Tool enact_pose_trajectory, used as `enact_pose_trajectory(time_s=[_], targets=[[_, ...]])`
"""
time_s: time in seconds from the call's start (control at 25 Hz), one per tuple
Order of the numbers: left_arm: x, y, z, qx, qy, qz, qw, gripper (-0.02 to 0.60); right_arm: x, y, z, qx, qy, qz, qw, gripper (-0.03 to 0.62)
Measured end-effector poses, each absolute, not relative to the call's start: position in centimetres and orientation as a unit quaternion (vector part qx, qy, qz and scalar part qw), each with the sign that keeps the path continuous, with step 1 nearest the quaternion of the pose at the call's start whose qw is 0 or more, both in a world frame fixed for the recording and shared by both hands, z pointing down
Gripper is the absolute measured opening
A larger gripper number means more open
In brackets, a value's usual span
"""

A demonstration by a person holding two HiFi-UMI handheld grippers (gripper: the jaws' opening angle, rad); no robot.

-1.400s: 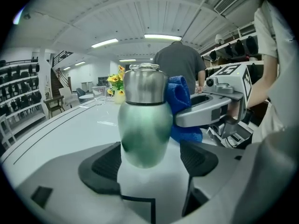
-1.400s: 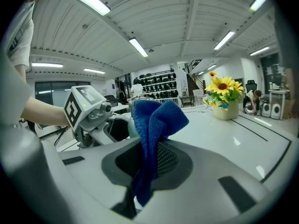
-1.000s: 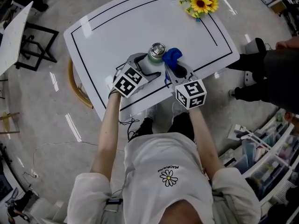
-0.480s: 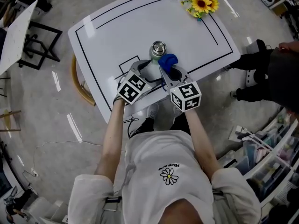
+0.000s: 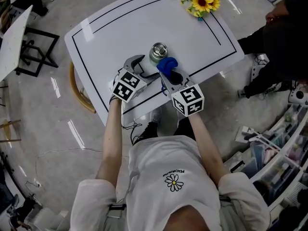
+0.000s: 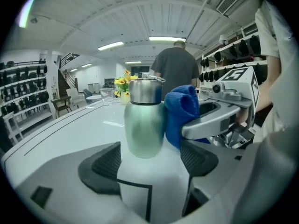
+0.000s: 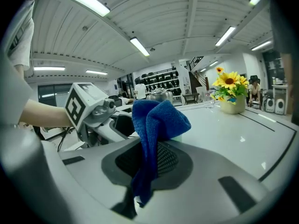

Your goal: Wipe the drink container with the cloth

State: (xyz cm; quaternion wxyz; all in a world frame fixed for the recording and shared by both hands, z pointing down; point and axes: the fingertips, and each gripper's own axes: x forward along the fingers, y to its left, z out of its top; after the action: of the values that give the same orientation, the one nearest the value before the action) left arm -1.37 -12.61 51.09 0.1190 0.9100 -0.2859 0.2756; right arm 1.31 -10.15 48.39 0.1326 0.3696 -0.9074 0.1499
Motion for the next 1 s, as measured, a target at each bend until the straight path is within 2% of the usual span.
enact_pose_trajectory(time_s=[0.24,0.76,1.0], targets=[[0.7,-13.9,51.5,0.92,-0.242,0.288,0.111,0.384,2.9,-11.2,48.4,0.381,-0.903,0.146,0.138,0.041],[1.8,-9.2,51.6,0.919,-0.219,0.309,0.109,0.383,4.5,-11.6,48.4,0.42,-0.886,0.155,0.125,0.041],[-0.1,-11.9,51.0,0.914,-0.273,0.276,0.122,0.383,4.3,-11.5,48.2,0.407,-0.891,0.153,0.127,0.041]])
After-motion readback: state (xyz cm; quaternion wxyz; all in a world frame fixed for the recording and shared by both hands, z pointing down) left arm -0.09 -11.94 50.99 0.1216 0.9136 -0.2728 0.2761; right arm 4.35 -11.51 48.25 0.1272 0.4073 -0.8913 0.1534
